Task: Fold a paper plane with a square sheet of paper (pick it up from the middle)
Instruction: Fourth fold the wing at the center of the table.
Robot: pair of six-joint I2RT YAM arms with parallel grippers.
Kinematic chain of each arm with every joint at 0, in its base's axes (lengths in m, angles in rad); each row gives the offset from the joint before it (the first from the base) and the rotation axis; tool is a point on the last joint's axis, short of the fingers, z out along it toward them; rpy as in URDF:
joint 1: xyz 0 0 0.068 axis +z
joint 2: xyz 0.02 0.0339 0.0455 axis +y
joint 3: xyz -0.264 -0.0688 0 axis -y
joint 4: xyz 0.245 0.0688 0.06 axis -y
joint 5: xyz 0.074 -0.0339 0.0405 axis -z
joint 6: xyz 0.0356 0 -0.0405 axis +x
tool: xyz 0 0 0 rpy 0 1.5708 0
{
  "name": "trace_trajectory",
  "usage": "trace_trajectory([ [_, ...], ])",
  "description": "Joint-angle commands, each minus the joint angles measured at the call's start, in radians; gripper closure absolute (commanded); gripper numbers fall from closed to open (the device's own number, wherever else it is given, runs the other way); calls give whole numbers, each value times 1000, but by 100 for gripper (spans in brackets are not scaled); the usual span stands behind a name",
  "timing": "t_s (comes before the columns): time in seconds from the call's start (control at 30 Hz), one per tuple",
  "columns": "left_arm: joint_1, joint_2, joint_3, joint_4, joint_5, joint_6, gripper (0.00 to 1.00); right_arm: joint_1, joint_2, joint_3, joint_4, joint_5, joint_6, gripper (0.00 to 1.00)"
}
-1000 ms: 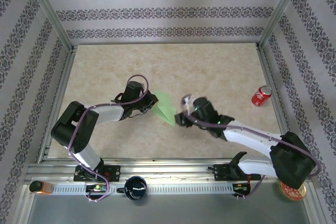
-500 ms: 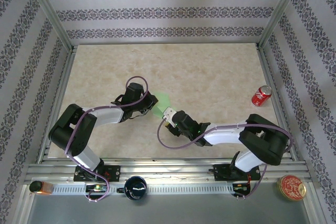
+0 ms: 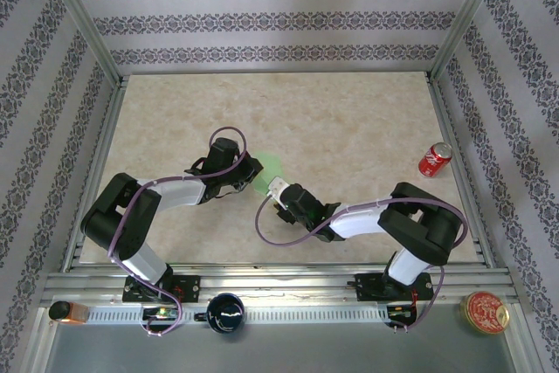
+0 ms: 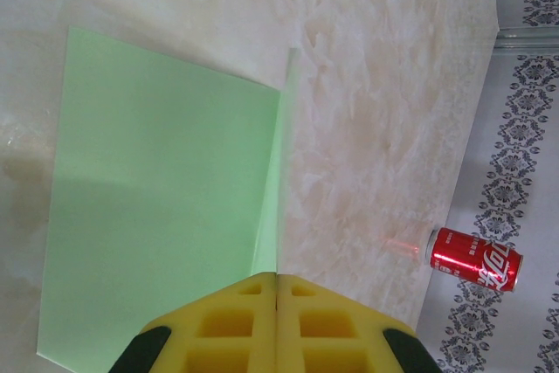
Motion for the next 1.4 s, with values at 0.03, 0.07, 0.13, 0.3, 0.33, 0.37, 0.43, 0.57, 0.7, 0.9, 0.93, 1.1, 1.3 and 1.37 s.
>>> trace_trajectory([
  [0.03, -11, -3, 7, -3, 2, -12, 98, 5, 18, 17, 50, 35, 33, 68],
  [0.07, -10, -4, 7, -3, 2, -11, 98, 5, 16, 12, 58, 35, 38, 69],
  [0.13, -12, -5, 6, -3, -2, -11, 98, 4, 12, 8, 59, 29, 48, 73],
  [0.3, -11, -2, 13, -11, -11, -3, 98, 5, 12, 4, 52, 32, 69, 79],
  [0.33, -10, 0, 13, -10, -11, -3, 98, 5, 13, 4, 48, 33, 72, 80],
  [0.37, -11, 0, 13, -10, -11, -3, 98, 5, 13, 4, 46, 33, 75, 80],
  [0.43, -11, 0, 12, -11, -11, -4, 98, 5, 12, 2, 44, 32, 82, 83],
  [0.57, -11, -2, 13, -11, -14, -6, 98, 5, 16, 0, 42, 39, 97, 83],
  [0.7, -10, -2, 17, -14, -17, -4, 98, 5, 22, -3, 45, 40, 112, 83],
  [0.9, -11, -9, 16, -19, -20, -1, 97, -3, 24, -8, 52, 32, 144, 92],
  [0.93, -11, -13, 15, -21, -20, 0, 95, -7, 22, -10, 56, 29, 156, 92],
  [1.1, -10, -46, 6, -63, -50, 11, 71, -34, 25, -23, 90, -22, 222, 96],
  [1.3, -10, -87, -11, -97, -80, 15, 59, -67, 36, -32, 142, -115, 309, 97],
  [1.37, -9, -97, -18, -99, -88, 11, 57, -82, 44, -31, 149, -147, 344, 97],
])
